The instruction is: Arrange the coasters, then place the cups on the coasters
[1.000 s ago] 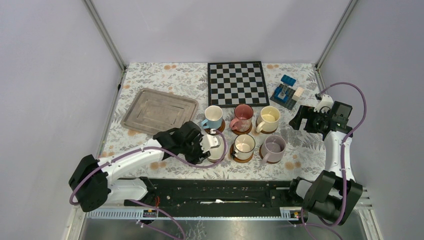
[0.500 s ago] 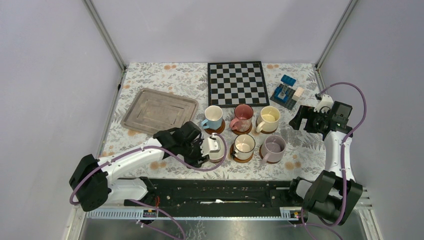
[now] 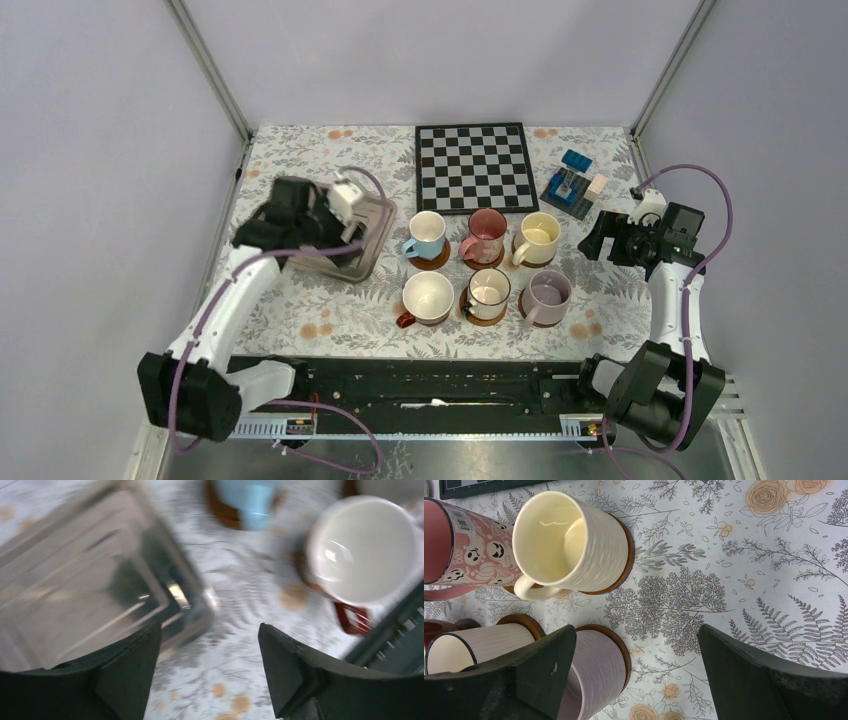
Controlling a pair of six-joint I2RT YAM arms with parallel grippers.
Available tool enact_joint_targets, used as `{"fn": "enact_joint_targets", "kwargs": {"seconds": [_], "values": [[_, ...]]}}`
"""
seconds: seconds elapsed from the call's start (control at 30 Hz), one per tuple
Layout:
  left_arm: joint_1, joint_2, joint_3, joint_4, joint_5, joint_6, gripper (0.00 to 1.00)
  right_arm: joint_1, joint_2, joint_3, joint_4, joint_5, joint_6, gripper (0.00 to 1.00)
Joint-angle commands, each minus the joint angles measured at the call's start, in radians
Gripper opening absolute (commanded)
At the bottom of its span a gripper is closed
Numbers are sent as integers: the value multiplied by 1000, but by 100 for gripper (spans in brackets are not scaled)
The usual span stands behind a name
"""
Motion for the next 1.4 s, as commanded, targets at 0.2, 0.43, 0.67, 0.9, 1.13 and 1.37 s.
{"fn": "enact_joint_targets", "kwargs": {"seconds": [0.2,0.43,0.67,0.9,1.13,1.37], "values": [[431,445,261,80,-113,170,85,5,-22,10,-20,-30,-18,98],[521,679,311,149,-203,158,70,5,-33,6,-21,-16,-25,98],[581,706,213,184,-248,209,64,5,-28,9,-23,-18,-28,98],[618,638,86,158,-218,215,65,5,-26,9,-22,-22,-27,98],[618,530,-41,108,-186,212,67,5,-23,8,-21,-30,-26,98],[617,446,-134,65,-231,213,67,5,-25,8,-20,-32,-28,98]]}}
